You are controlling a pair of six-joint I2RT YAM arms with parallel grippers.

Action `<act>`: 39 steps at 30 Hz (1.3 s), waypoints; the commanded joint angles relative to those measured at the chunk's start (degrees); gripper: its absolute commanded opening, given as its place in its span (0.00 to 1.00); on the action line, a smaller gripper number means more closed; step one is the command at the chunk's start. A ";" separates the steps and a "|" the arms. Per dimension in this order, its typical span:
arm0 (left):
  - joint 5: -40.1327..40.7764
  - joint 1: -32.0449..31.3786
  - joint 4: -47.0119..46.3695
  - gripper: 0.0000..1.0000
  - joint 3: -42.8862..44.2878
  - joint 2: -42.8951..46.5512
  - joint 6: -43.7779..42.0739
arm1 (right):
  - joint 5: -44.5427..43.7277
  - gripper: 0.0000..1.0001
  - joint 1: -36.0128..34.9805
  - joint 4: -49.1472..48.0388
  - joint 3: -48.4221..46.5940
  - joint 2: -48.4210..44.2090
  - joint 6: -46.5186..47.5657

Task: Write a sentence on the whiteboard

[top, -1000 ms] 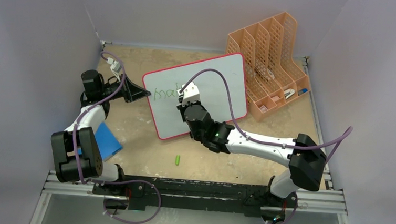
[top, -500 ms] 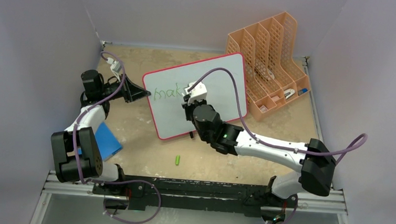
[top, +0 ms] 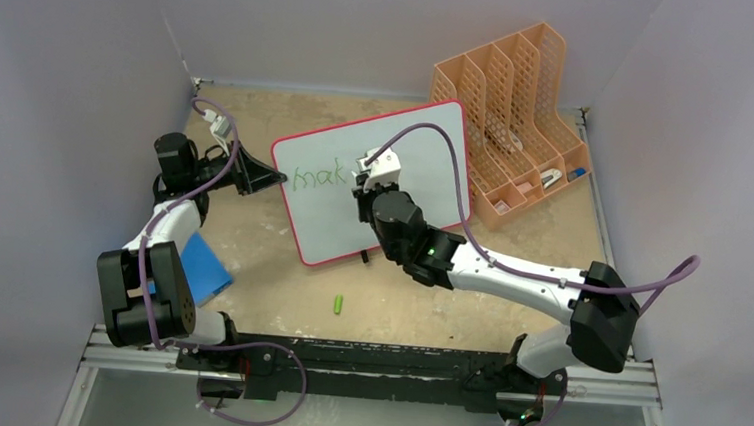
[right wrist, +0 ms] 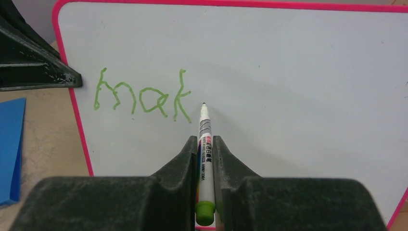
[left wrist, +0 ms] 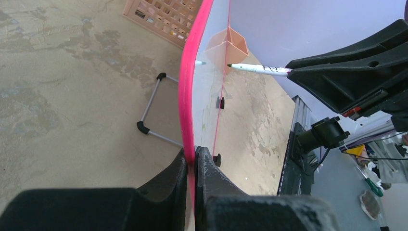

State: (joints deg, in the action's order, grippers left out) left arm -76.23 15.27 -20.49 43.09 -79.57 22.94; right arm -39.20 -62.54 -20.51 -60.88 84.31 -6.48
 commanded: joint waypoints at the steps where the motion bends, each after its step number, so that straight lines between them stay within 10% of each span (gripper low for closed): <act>1: -1.02 -1.38 -0.08 0.00 0.68 0.91 -2.02 | 0.79 0.00 0.31 -2.95 -1.24 0.11 -0.74; 39: -0.94 -1.38 0.19 0.00 0.77 0.91 -2.28 | -0.75 0.00 1.98 -1.23 -0.40 1.17 -1.43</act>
State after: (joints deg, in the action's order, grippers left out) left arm -76.03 15.27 -20.45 43.09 -79.55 22.92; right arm -37.95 -61.54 -21.04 -60.90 86.74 -7.14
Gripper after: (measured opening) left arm 0.031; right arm 0.147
